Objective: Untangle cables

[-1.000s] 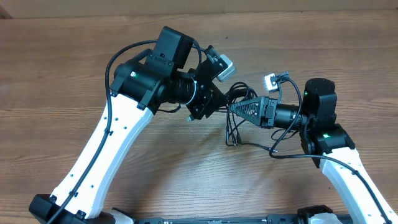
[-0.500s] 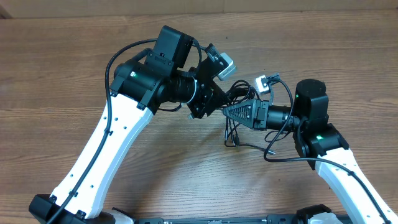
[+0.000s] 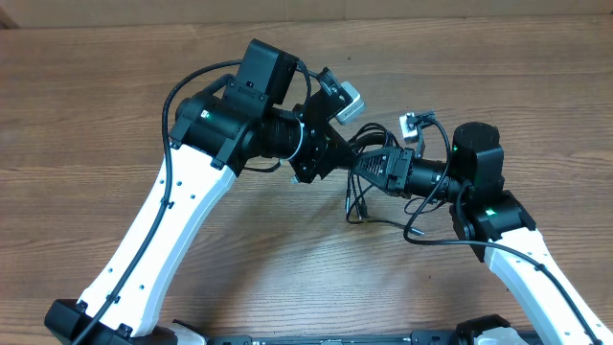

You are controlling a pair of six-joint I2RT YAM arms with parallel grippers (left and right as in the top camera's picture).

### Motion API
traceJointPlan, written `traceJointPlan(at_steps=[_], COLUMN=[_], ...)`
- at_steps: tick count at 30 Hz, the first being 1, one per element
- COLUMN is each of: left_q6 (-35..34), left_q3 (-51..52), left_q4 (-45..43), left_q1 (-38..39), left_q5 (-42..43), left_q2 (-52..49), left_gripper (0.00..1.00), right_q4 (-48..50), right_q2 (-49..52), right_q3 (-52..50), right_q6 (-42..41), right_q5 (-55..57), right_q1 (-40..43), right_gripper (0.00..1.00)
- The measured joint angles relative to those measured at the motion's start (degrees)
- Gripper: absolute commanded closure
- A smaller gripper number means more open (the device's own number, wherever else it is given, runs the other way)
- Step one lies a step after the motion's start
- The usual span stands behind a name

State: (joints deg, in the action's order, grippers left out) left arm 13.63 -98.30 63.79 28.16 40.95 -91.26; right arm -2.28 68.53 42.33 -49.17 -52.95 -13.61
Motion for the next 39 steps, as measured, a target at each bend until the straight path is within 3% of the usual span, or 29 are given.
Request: traceJointPlan(at_steps=[11, 17, 39], left_q6=[0.00, 0.00, -1.70], left_q3=[0.00, 0.00, 0.00], left_q4=[-0.02, 0.02, 1.03], left_q1=[0.00, 0.00, 0.70], left_q5=[-0.39, -2.25, -24.30], left_q2=[0.00, 0.00, 0.02], left_gripper=[0.96, 0.96, 0.96], right_q4=[-0.33, -1.25, -3.37], right_q2=[0.00, 0.00, 0.28], right_q3=[0.00, 0.00, 0.00], right_q6=[-0.74, -0.74, -0.59], right_q5=[0.37, -0.07, -3.78], right_q1=[0.02, 0.02, -0.04], right_gripper=[0.96, 0.96, 0.96])
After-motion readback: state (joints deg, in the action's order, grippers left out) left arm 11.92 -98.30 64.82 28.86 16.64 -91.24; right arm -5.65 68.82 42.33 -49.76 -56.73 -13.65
